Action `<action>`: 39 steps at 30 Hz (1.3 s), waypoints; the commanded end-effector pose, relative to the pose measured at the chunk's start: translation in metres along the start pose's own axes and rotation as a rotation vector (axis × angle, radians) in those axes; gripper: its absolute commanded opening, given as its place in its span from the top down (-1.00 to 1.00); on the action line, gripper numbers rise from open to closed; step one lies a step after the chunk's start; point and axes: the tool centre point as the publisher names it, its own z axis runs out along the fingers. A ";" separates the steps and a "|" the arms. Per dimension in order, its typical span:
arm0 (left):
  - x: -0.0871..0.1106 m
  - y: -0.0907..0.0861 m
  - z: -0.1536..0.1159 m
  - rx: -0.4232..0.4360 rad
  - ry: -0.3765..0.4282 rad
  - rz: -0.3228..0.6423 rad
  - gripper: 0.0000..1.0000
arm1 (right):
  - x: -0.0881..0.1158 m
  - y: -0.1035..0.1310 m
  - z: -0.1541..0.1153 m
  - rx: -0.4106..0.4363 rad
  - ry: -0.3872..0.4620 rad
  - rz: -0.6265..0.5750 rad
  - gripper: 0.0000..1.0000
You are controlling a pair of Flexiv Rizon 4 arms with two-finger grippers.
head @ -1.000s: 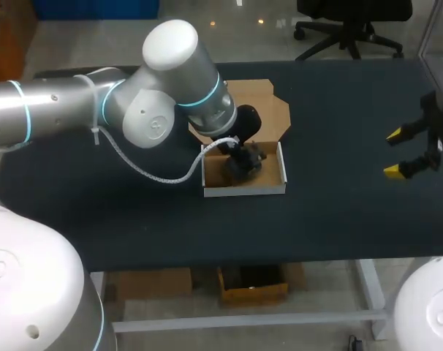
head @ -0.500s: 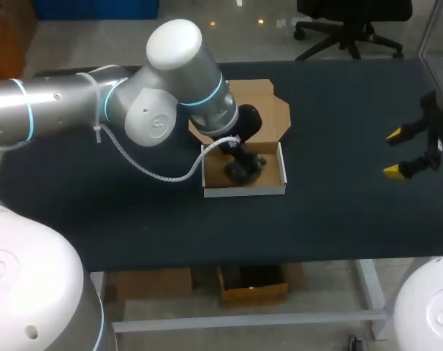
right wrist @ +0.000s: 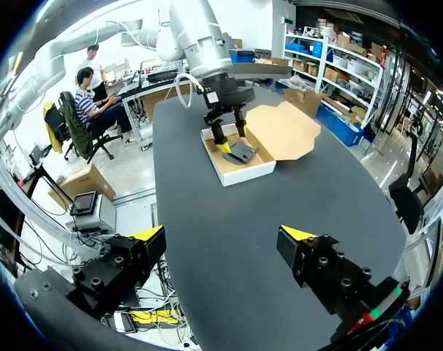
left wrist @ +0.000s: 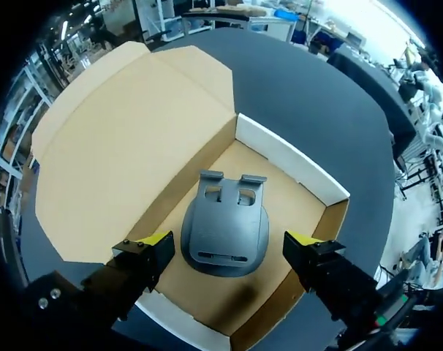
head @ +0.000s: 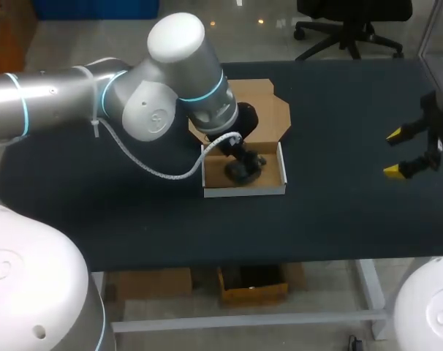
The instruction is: Assemble the packaging by folding the flat box into shape, placing the metal phone stand inside, and closing the box properly
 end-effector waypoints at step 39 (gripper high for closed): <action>0.020 -0.004 -0.006 -0.104 -0.033 -0.139 -1.00 | 0.001 -0.001 -0.002 -0.004 0.002 -0.001 -1.00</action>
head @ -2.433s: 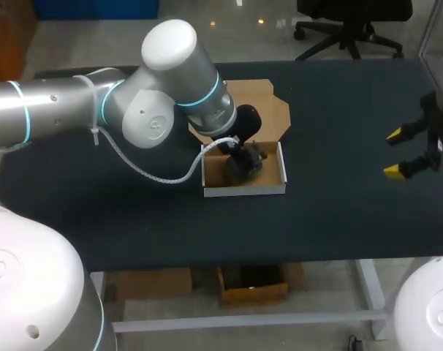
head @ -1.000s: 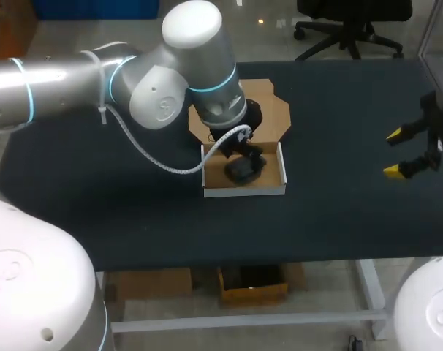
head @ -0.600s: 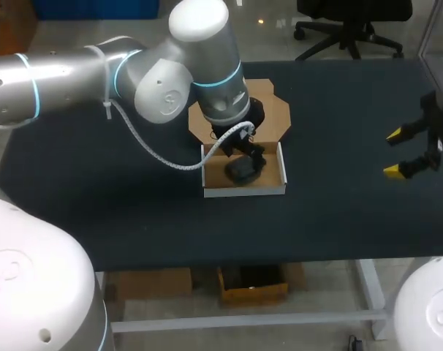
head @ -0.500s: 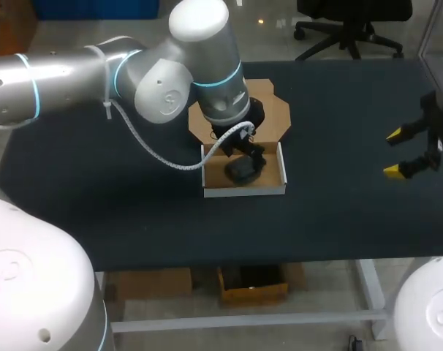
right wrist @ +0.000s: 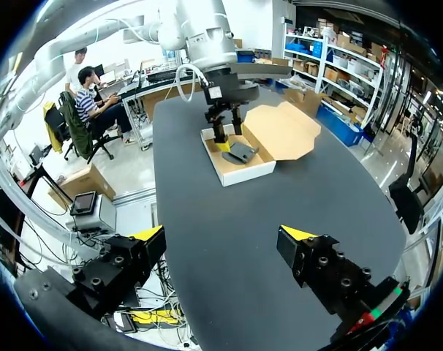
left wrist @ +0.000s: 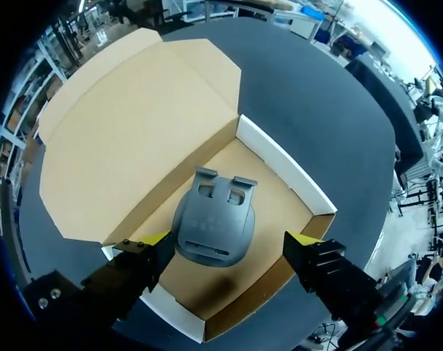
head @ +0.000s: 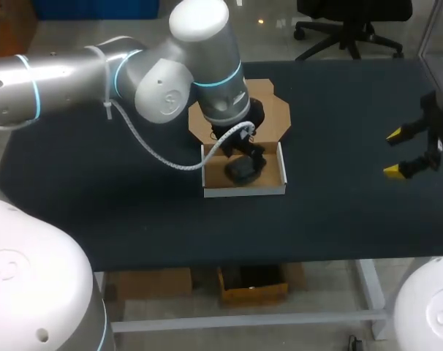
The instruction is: Assemble the packaging by folding the flat box into shape, placing the metal phone stand inside, and closing the box properly
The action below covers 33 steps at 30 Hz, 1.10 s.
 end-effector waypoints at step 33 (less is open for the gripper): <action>0.028 0.016 0.020 -0.067 -0.094 -0.484 -1.00 | 0.001 0.000 -0.001 -0.003 0.002 -0.001 -1.00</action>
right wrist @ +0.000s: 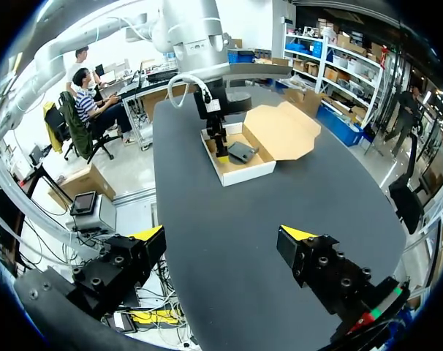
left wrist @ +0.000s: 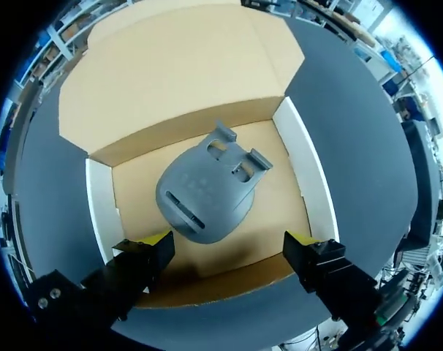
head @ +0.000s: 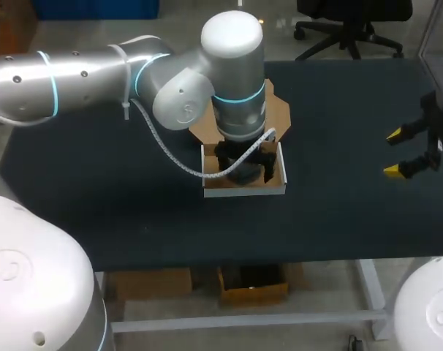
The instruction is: Assemble the packaging by folding the flat box into shape, placing the metal phone stand inside, and closing the box properly
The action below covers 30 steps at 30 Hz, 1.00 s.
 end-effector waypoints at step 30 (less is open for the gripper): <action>0.021 0.044 0.014 -0.071 -0.064 -0.142 -1.00 | 0.001 0.000 -0.001 -0.003 0.002 -0.001 -1.00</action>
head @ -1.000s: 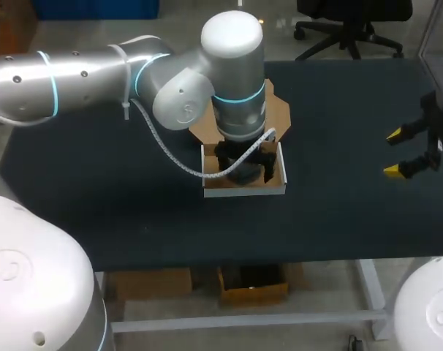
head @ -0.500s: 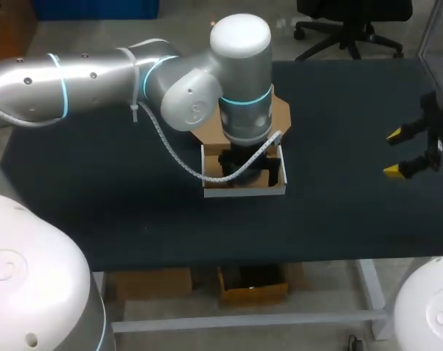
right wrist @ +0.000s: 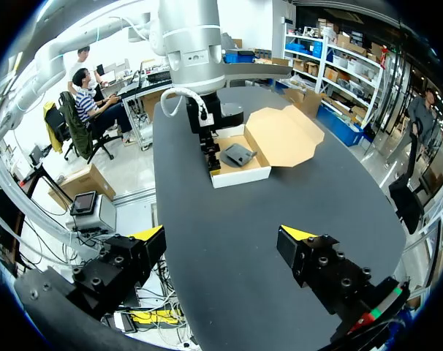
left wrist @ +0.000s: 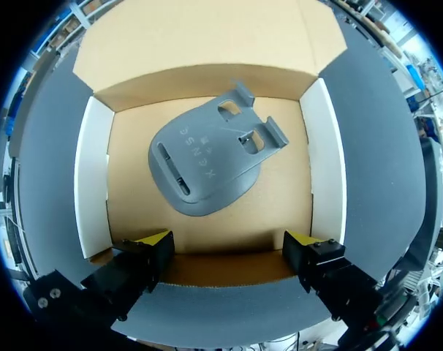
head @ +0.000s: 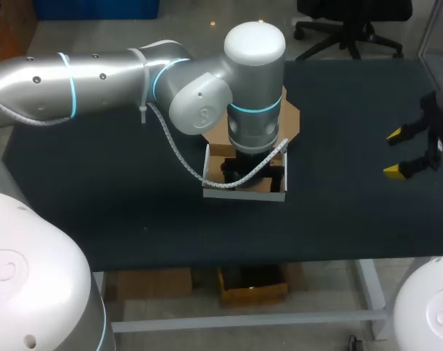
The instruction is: Assemble the packaging by folding the flat box into shape, placing the metal phone stand inside, and closing the box properly
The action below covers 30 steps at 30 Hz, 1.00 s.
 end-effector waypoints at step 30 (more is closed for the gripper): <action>0.003 0.083 -0.002 -0.017 -0.013 -0.101 -1.00 | 0.001 0.000 -0.001 -0.003 0.002 -0.001 -1.00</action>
